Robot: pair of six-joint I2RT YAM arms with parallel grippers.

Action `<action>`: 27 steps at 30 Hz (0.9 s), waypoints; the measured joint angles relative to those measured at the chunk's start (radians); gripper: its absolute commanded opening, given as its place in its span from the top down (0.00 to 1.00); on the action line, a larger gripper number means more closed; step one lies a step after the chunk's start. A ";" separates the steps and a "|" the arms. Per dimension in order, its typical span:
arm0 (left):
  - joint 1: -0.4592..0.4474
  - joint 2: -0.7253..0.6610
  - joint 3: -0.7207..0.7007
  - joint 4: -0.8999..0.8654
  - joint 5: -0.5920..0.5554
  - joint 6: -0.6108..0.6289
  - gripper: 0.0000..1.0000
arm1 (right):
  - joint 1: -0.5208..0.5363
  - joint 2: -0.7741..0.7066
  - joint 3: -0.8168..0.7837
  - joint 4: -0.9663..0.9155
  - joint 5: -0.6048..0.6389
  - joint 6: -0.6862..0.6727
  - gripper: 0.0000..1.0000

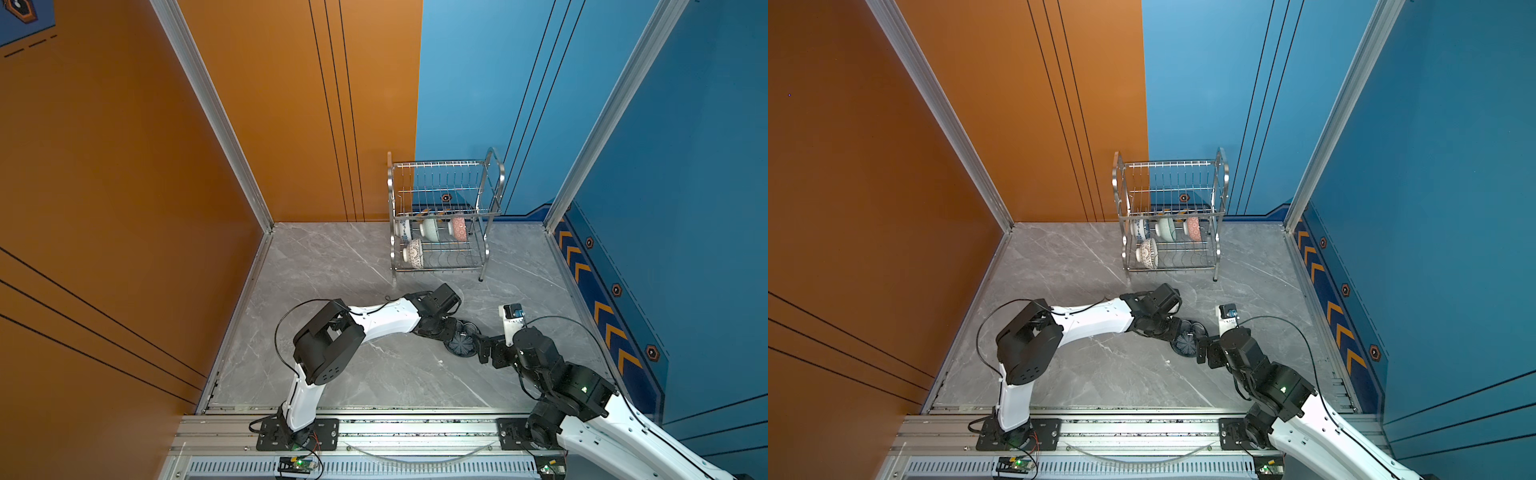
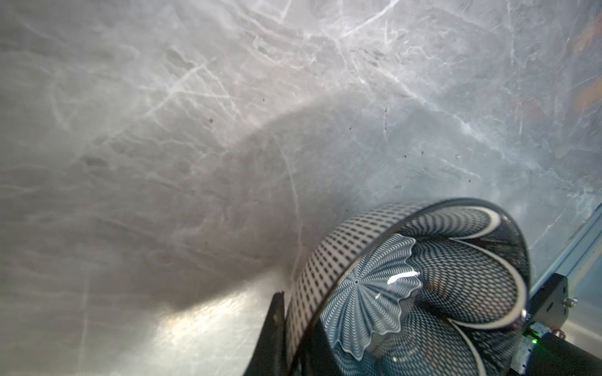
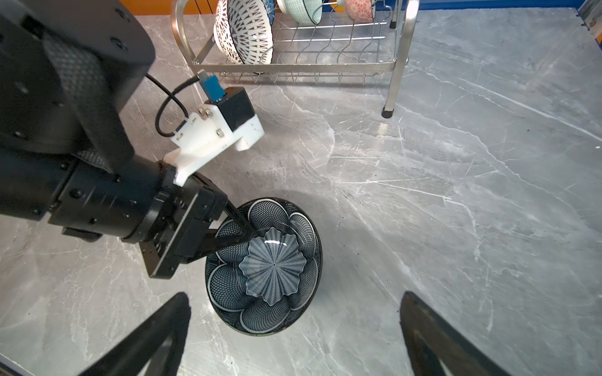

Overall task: Load bowls into a dish rack
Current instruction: Pick up the bowl from the center of the table.

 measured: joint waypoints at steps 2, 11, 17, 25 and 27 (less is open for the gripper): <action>0.020 -0.007 -0.001 -0.017 0.001 0.016 1.00 | 0.000 0.006 0.000 0.000 -0.001 0.000 0.00; 0.143 -0.177 -0.034 -0.193 0.000 0.129 1.00 | 0.007 0.049 0.000 0.007 -0.026 -0.031 0.00; 0.230 -0.299 -0.042 -0.324 0.000 0.224 1.00 | 0.039 0.145 0.011 0.054 -0.035 -0.074 0.01; 0.280 -0.311 -0.010 -0.493 0.001 0.338 1.00 | 0.149 0.233 0.036 0.152 -0.049 -0.222 0.01; 0.281 -0.311 0.011 -0.521 0.005 0.360 1.00 | 0.170 0.235 0.040 0.180 -0.049 -0.264 0.02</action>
